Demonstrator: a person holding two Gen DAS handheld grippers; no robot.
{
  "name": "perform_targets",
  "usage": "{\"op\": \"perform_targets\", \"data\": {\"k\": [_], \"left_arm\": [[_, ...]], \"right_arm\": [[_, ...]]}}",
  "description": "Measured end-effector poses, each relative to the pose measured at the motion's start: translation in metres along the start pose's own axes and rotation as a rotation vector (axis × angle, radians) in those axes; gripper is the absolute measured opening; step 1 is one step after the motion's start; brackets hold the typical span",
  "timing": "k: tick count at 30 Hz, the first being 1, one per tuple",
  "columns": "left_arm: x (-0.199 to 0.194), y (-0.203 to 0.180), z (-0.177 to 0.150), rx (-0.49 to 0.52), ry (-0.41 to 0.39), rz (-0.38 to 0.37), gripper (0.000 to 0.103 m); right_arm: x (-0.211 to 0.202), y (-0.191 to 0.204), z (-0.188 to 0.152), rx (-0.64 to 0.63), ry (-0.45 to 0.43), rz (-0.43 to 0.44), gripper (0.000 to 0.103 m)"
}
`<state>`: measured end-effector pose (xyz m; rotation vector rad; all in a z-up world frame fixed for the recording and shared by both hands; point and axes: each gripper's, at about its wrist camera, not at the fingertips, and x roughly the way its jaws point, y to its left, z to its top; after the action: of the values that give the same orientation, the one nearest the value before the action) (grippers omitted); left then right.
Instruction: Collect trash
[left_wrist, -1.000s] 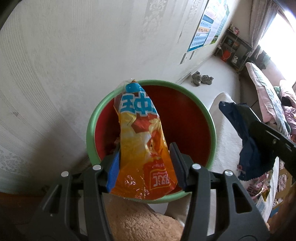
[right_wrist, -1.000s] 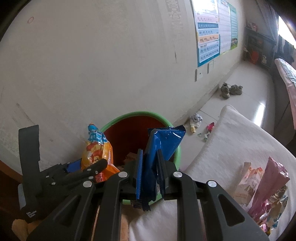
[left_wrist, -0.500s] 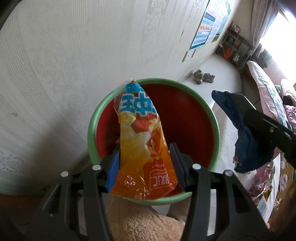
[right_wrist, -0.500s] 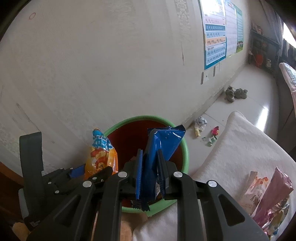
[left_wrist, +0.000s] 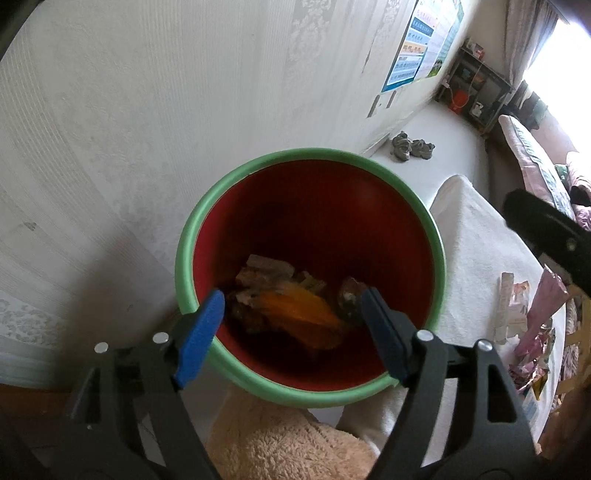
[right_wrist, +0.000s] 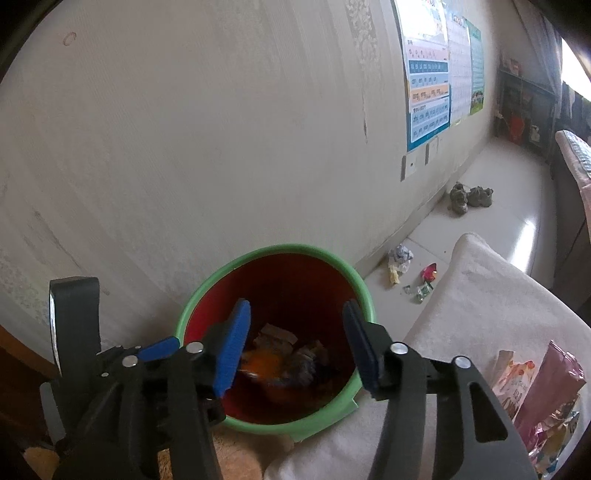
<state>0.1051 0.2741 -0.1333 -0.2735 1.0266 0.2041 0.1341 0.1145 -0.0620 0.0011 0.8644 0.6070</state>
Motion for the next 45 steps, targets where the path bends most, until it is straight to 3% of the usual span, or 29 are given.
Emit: {"op": "perform_targets", "data": {"k": [11, 24, 32, 35, 38, 41, 45], "left_arm": [[-0.023, -0.032, -0.017, 0.056, -0.026, -0.048, 0.078], [-0.050, -0.127, -0.058, 0.219, 0.006, -0.158, 0.078], [-0.075, -0.167, -0.083, 0.333, -0.006, -0.235, 0.083], [-0.075, -0.179, -0.096, 0.365, 0.020, -0.270, 0.085], [-0.070, -0.197, -0.115, 0.430, 0.067, -0.302, 0.085], [-0.063, -0.219, -0.143, 0.535, 0.138, -0.327, 0.087], [-0.054, -0.228, -0.165, 0.571, 0.213, -0.332, 0.088]], "right_arm": [[-0.073, -0.048, -0.037, 0.145, -0.046, -0.042, 0.054], [-0.152, -0.124, -0.135, 0.327, -0.014, -0.196, 0.058], [-0.202, -0.185, -0.163, 0.430, -0.051, -0.354, 0.058], [-0.213, -0.206, -0.172, 0.494, -0.059, -0.399, 0.059], [-0.217, -0.219, -0.183, 0.547, -0.040, -0.372, 0.059], [-0.211, -0.217, -0.187, 0.501, 0.019, -0.360, 0.061], [-0.191, -0.210, -0.191, 0.369, 0.133, -0.318, 0.064]]}}
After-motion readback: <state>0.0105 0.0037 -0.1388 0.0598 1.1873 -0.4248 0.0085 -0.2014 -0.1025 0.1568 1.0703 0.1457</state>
